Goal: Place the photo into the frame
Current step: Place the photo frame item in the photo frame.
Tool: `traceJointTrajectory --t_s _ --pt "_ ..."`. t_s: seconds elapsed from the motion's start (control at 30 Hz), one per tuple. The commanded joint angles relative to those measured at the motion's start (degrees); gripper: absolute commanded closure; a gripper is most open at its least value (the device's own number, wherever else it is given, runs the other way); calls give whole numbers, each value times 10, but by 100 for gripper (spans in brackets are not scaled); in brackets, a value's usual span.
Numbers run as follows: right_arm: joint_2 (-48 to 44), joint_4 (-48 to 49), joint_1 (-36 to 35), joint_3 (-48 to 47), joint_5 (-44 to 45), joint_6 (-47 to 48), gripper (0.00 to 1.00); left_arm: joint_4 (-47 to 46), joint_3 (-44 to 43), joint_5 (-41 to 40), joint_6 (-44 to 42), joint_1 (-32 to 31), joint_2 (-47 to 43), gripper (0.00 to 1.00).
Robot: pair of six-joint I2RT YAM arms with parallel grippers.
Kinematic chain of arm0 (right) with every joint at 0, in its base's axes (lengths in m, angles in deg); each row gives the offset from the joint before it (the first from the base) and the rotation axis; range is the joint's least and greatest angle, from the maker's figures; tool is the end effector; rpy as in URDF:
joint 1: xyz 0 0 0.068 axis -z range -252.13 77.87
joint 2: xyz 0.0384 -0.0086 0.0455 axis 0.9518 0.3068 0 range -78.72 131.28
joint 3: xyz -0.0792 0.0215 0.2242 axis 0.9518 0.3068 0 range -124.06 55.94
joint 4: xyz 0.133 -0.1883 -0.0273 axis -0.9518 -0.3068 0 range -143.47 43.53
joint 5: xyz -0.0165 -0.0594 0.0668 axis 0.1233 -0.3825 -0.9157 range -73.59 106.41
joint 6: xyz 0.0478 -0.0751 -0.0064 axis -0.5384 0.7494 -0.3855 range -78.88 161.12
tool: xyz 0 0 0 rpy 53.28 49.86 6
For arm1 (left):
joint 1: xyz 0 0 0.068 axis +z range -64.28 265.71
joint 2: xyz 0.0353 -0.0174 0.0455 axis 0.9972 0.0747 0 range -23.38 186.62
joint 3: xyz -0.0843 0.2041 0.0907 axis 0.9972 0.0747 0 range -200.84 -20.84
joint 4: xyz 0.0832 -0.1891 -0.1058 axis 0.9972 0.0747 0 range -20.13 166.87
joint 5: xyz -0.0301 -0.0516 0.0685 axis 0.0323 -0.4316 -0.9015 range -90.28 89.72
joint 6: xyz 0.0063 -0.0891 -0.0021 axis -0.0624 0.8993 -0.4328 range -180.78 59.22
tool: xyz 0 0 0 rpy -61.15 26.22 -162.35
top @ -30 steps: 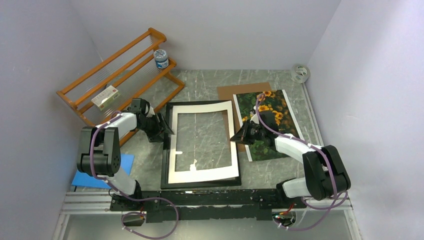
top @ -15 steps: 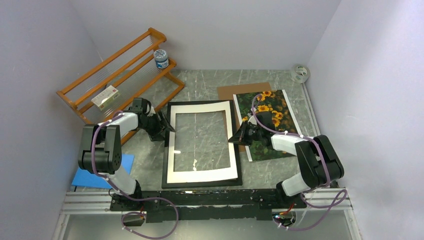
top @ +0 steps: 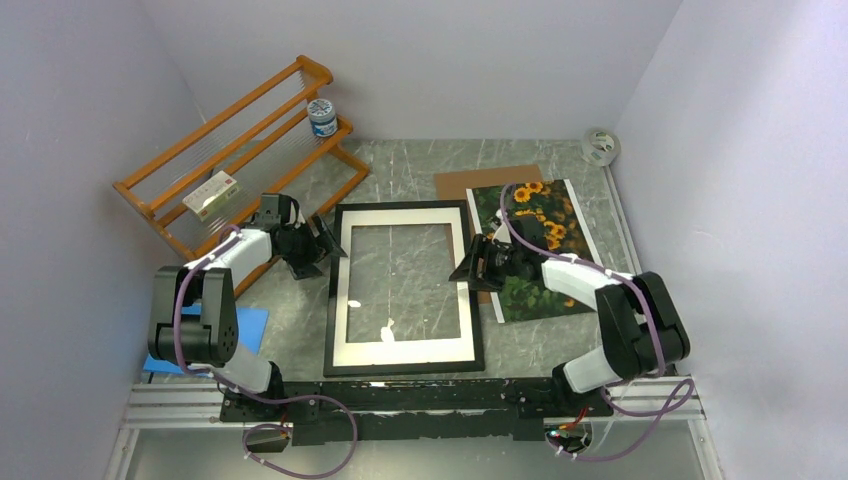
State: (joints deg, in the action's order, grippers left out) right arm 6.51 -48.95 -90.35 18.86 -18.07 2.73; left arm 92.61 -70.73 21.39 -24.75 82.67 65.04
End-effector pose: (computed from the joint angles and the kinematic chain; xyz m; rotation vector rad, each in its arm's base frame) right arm 0.2486 0.1292 0.1145 0.1700 2.5924 1.1435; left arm 0.2871 -0.0446 0.1262 -0.6410 2.6316 -0.7198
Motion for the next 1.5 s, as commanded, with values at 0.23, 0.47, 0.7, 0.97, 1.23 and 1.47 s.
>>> traceJointTrajectory --t_s 0.23,0.47,0.7,0.97,1.23,1.47 --pt "-54 -150 -1 -67 104 67 45 36 -30 -48 -37 -2 -36 14" --pt "-13 -117 -12 -82 104 44 66 29 -34 -29 -42 -2 -24 17" --pt "9 -110 -16 -97 126 30 75 27 -51 3 -72 -2 -37 21" --pt "-62 -190 -16 -130 310 18 63 2 -93 59 -75 -9 -62 23" --pt "-80 -372 -67 -153 514 64 37 25 -124 10 -66 -15 -57 23" --pt "3 -516 -160 -206 603 28 28 59 -156 -31 -62 -13 -37 22"
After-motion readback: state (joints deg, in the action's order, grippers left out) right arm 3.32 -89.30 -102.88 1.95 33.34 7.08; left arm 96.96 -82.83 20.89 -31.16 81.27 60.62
